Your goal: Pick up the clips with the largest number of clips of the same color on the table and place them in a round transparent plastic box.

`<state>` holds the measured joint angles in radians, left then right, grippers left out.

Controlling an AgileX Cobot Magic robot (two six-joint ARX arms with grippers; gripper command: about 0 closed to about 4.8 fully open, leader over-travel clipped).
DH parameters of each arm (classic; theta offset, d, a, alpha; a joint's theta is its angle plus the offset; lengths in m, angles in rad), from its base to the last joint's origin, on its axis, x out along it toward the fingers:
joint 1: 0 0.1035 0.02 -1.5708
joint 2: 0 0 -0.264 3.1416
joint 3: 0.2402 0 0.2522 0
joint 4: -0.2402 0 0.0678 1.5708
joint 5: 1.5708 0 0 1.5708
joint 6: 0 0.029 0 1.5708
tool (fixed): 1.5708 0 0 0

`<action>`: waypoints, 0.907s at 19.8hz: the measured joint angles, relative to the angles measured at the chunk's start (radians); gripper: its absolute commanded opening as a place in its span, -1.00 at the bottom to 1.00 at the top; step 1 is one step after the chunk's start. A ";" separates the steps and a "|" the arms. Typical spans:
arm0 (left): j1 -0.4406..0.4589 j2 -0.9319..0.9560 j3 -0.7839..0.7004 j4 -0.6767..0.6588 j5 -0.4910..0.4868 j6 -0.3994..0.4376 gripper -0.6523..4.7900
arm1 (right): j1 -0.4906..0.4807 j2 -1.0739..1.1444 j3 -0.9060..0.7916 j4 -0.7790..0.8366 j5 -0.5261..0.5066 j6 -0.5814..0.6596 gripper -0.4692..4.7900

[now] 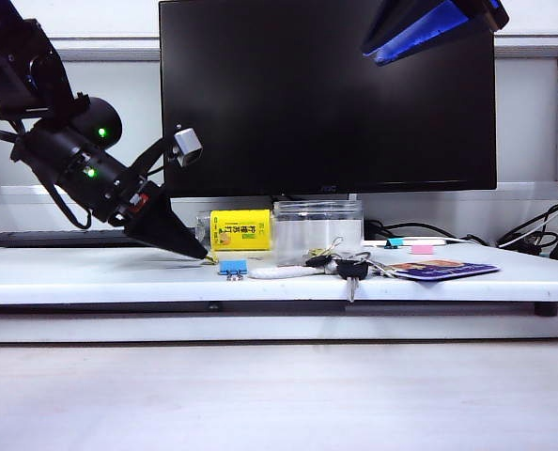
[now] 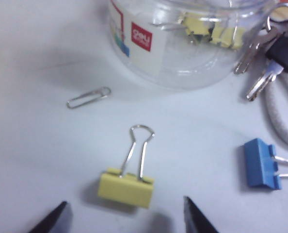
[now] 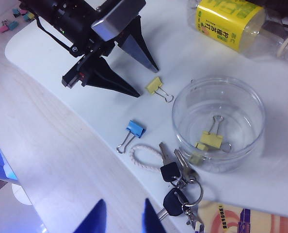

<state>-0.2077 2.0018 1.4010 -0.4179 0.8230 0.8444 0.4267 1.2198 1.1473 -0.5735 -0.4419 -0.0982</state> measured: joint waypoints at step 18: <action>-0.030 0.035 0.001 0.063 0.048 -0.008 0.16 | 0.000 0.001 0.000 0.034 0.000 0.000 -0.43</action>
<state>-0.2375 2.0373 1.4021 -0.3553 0.8711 0.8368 0.4263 1.2205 1.1473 -0.5396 -0.4416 -0.0986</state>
